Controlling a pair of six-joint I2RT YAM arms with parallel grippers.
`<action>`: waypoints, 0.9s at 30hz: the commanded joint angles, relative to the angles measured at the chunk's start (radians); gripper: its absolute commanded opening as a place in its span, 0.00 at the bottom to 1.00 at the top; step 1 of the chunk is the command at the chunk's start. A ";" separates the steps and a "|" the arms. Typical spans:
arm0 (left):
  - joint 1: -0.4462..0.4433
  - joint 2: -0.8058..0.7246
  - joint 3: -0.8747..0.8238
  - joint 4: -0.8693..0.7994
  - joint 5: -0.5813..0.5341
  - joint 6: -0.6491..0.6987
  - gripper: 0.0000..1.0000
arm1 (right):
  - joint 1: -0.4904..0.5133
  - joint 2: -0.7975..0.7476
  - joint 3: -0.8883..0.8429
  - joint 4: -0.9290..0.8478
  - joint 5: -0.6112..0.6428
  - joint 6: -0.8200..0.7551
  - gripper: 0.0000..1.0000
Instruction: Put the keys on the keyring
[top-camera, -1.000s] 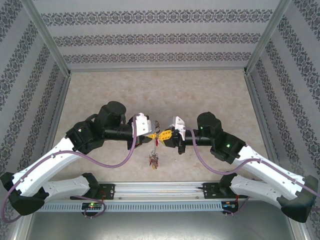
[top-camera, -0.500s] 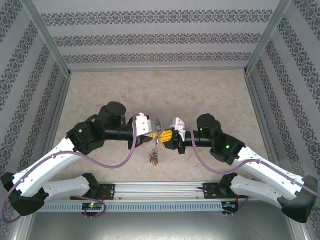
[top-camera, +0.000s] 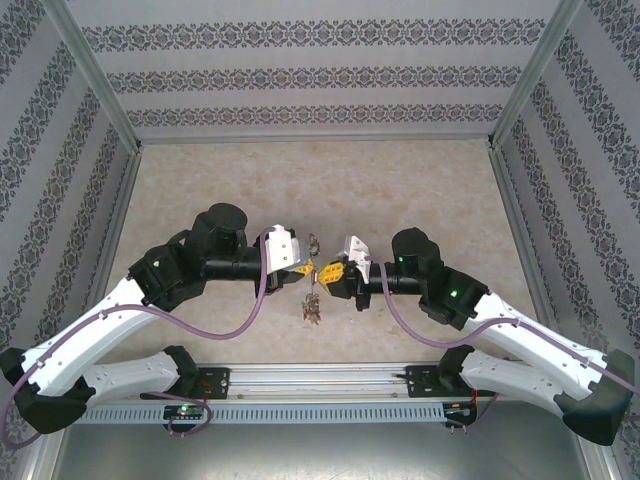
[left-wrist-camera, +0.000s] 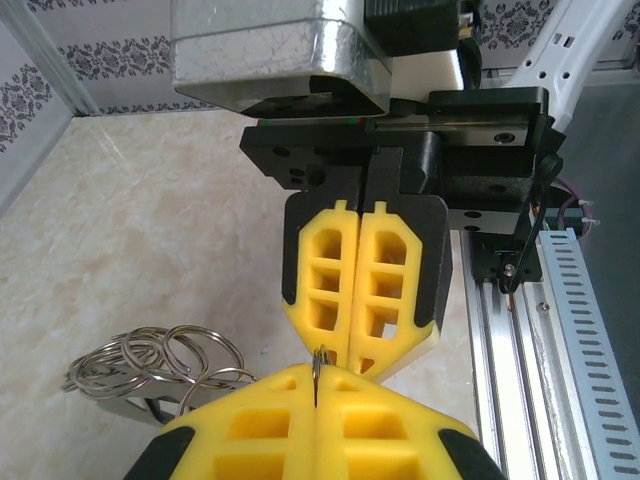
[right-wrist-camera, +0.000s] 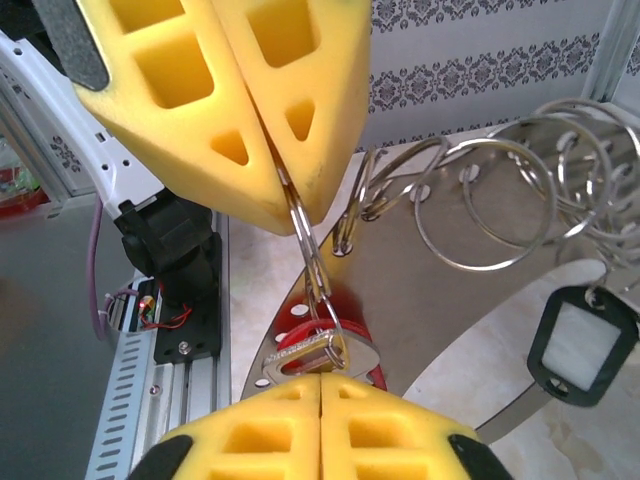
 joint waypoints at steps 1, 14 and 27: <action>-0.009 -0.026 0.002 0.081 0.008 -0.019 0.00 | 0.010 -0.029 -0.017 0.029 -0.006 0.017 0.19; -0.006 -0.053 -0.015 0.117 0.094 -0.042 0.00 | 0.009 -0.091 -0.002 0.095 -0.045 0.048 0.27; -0.001 -0.077 -0.035 0.117 0.099 -0.040 0.00 | 0.016 -0.057 0.022 0.160 -0.097 0.069 0.19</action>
